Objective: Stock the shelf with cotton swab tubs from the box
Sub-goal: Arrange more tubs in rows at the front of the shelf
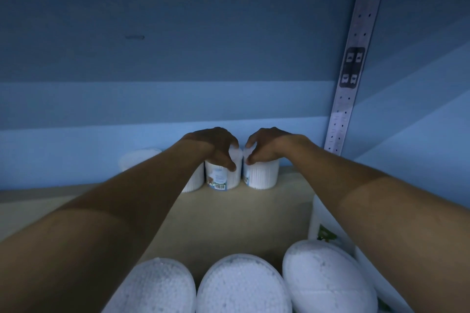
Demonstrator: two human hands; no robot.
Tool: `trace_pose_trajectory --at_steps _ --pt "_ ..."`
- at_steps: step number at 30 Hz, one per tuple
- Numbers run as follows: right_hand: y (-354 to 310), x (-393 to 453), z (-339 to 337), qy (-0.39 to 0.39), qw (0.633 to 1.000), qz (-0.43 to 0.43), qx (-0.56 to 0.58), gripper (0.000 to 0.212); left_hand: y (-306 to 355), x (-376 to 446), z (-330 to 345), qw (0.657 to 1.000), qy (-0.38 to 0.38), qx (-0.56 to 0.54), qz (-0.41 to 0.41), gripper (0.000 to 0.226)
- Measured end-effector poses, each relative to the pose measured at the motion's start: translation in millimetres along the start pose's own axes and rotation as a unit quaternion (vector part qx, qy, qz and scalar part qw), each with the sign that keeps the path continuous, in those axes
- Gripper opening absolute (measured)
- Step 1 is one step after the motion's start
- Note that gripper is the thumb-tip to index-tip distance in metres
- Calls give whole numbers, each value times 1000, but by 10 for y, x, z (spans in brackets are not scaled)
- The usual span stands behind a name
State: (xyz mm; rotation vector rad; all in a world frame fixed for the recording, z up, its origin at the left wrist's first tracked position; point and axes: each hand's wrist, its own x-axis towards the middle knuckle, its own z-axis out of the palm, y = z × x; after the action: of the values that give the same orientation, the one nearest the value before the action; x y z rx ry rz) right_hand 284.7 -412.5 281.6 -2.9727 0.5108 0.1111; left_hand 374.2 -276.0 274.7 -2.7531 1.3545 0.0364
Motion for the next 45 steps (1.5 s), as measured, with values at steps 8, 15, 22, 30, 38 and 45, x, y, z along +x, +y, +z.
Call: trace_pose_trajectory --at_steps 8,15,22,30,38,45 --pt "-49 -242 -27 -17 1000 2 -16 59 107 -204 -42 1000 -13 -2 -8 70" --pt "-79 -509 8 -16 999 -13 -34 61 220 -434 -24 1000 -21 9 -5 72" --pt "-93 -715 88 -9 1000 -14 -7 57 331 -660 -39 1000 -19 0 -1 70" --pt "-118 -957 125 -8 1000 -26 6 54 408 -918 -52 1000 -25 -1 -5 67" --pt "-162 -1160 146 -19 999 -38 12 52 485 -1173 -62 1000 -27 3 2 67" --pt "-145 -1263 21 -61 998 -33 6 72 481 -1305 -65 999 -39 -14 -4 72"
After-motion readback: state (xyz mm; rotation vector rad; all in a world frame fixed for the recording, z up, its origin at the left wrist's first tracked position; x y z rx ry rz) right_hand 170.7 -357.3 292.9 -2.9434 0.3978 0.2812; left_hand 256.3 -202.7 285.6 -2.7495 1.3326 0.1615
